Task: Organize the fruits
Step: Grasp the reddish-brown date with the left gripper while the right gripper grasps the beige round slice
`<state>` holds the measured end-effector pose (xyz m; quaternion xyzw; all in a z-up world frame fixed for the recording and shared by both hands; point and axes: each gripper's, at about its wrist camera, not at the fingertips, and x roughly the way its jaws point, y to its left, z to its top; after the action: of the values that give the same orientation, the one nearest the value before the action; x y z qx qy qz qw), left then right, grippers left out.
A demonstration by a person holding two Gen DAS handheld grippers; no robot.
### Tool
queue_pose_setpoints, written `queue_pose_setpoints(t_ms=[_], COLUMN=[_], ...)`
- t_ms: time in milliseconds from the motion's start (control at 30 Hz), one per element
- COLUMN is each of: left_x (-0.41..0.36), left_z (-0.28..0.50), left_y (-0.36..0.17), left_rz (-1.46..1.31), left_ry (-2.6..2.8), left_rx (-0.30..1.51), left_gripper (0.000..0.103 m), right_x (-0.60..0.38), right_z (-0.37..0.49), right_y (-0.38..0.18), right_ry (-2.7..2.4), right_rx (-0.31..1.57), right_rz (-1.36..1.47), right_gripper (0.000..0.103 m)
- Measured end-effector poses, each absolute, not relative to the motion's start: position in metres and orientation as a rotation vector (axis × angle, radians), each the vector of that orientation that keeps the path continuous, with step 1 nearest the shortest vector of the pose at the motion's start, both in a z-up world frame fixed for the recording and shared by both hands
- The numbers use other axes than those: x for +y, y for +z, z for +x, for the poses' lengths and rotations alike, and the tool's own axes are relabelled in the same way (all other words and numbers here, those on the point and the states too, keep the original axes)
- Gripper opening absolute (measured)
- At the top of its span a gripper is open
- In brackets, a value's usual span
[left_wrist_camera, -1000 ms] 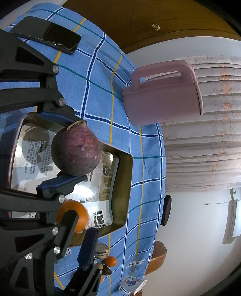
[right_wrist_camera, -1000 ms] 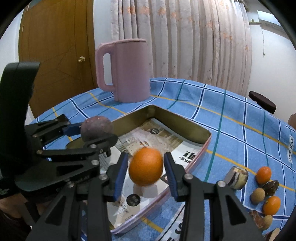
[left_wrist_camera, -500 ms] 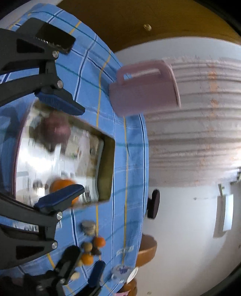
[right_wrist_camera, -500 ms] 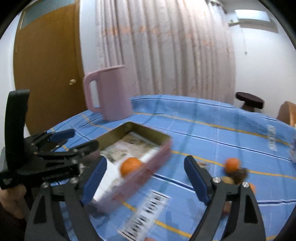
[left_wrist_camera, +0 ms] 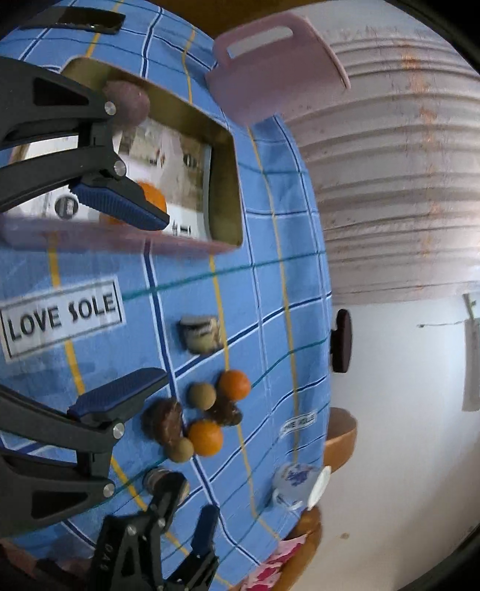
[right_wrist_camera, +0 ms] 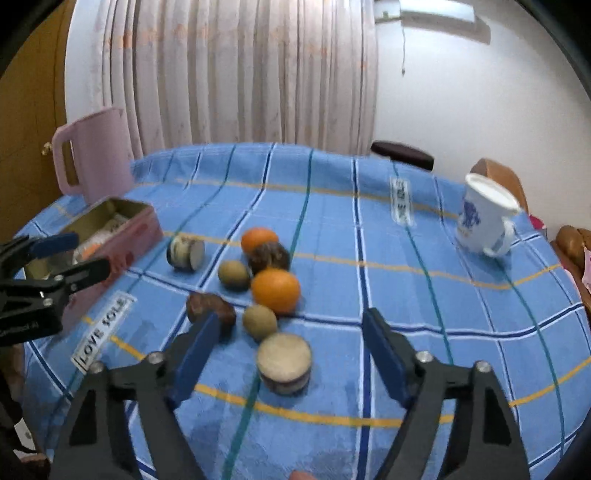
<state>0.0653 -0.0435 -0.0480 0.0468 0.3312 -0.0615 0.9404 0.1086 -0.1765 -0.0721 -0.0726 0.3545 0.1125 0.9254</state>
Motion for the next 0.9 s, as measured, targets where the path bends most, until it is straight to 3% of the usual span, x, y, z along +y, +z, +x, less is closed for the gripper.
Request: queue_pose_setpoints(t_ms=[200,267,900], left_x=[-0.063,-0.068,-0.121], left_z=[0.074,0.076,0.102], left_y=[-0.051,-0.051,-0.077], left_rz=[0.092,0.094,0.114], left_ry=[-0.179,-0.197,-0.369], left_rx=[0.702,0.703,0.818], left_gripper=[0.078,0.078,0.078], right_x=[-0.176,-0.176,-0.204], right_z=[0.119,0.12,0.125], right_y=[-0.089,-0.091,-0.076], right_ry=[0.244,0.245,0.114], right_rx=[0.822,0.84,0.761], right_rz=[-0.14,-0.135,-0.053], right_gripper=[0.05,0.037,0.037])
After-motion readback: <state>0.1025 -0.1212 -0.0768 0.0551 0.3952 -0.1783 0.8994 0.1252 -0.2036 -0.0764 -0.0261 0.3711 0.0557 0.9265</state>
